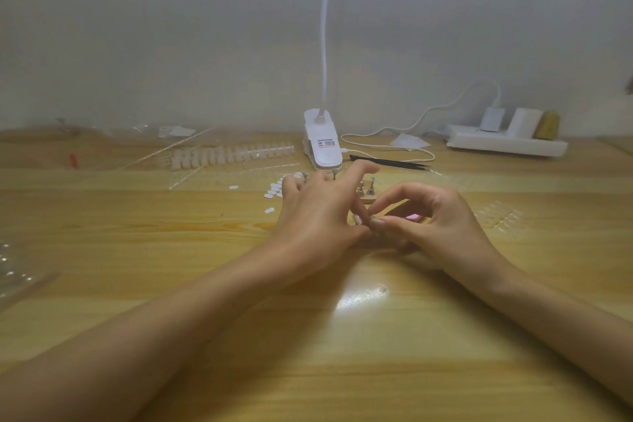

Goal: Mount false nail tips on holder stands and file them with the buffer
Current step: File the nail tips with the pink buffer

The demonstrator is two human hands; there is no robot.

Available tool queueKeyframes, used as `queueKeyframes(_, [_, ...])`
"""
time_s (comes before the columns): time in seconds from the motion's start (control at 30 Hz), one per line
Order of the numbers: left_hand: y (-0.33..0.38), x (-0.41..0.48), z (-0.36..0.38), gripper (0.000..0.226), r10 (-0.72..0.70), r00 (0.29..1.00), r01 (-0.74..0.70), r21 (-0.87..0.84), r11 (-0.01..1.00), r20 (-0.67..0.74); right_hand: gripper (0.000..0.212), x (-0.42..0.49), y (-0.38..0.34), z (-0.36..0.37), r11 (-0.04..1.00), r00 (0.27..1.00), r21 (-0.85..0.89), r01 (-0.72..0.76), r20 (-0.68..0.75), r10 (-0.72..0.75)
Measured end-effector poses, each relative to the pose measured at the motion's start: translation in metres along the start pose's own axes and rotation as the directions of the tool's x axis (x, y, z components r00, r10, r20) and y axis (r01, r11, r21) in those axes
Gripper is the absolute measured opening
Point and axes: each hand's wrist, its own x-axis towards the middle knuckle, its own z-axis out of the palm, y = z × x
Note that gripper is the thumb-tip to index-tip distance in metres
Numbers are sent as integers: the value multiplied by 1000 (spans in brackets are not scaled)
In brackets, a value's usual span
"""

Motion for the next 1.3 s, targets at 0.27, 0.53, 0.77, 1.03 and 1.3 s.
queueKeyframes(0.27, [-2,2,1,68,-19,1000,20,-55,998,20,12,2,0,2,1000,1000,-1,24,-14,-24])
queueKeyframes(0.53, [-4,4,2,69,2,1000,-2,9,1000,-1,11,1,3,3,1000,999,-18,24,-34,-24])
queueKeyframes(0.77, [-4,4,1,70,-2,1000,2,-25,1000,15,6,2,3,0,1000,999,9,20,-44,-20])
queueKeyframes(1.03, [-5,5,1,70,-10,1000,12,-54,998,27,17,-8,3,-14,915,958,-293,277,5,-288])
queueKeyframes(1.3, [-7,5,1,65,-4,1000,6,-58,998,28,21,-7,5,-11,794,887,-408,451,107,-449])
